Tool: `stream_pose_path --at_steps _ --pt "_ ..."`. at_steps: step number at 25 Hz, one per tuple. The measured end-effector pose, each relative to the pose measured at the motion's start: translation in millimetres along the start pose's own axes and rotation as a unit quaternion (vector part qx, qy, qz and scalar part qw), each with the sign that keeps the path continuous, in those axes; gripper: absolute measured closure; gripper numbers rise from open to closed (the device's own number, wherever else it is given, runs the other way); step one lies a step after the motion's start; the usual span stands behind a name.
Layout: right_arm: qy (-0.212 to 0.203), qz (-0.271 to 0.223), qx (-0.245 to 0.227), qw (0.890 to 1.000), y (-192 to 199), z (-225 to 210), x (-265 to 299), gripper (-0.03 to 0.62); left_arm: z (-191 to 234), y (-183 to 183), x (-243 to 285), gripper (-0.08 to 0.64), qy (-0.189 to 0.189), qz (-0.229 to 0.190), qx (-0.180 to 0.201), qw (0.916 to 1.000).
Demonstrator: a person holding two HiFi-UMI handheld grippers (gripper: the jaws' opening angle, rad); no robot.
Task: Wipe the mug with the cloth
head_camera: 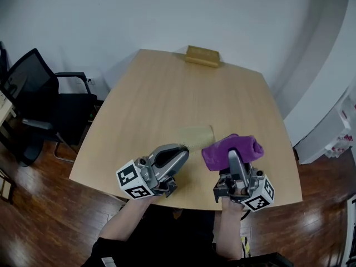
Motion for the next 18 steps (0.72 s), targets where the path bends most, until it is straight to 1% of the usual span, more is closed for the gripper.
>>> stream_pose_path --at_steps 1,3,6,8,10,12,14,15,16,17,18 --pt "0.019 -0.001 -0.010 1.000 -8 -5 -1 0.538 -1 1 1 0.517 0.000 0.010 0.015 0.9998" --pt "0.041 0.023 -0.017 0.999 -7 -9 2 0.538 -3 5 4 0.517 0.002 0.024 0.031 0.9992" --pt "0.042 0.075 0.000 0.996 20 -5 12 0.538 -7 15 11 0.517 0.008 0.046 0.044 0.9979" --pt "0.029 0.090 0.027 0.995 37 3 17 0.538 -7 21 12 0.512 0.004 0.061 0.056 0.9966" --pt "-0.003 0.104 0.066 0.992 53 17 21 0.538 -4 23 9 0.512 -0.001 0.071 0.062 0.9955" --pt "-0.039 0.116 0.110 0.986 64 29 25 0.538 -2 22 6 0.512 0.000 0.074 0.065 0.9951" --pt "-0.067 0.112 0.139 0.982 63 33 24 0.538 -3 19 4 0.514 0.000 0.074 0.072 0.9946" --pt "-0.074 0.101 0.142 0.982 58 32 22 0.538 -3 18 2 0.515 -0.001 0.075 0.077 0.9942" --pt "-0.071 0.086 0.137 0.984 49 29 18 0.538 -3 17 1 0.515 -0.002 0.076 0.081 0.9938" --pt "-0.057 0.068 0.125 0.988 37 22 14 0.538 -2 16 0 0.515 -0.002 0.078 0.086 0.9933" --pt "-0.035 0.052 0.107 0.992 25 13 9 0.538 -3 15 -1 0.517 -0.002 0.080 0.092 0.9926"
Point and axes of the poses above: the fingertips, and each gripper's own axes: x forward along the fingers, z to its left, y out of its underside, the point moved 4 cm from there along -x, backward along the fingers, and after that the axes turned 6 degrees about -x, right-handed, at the moved point
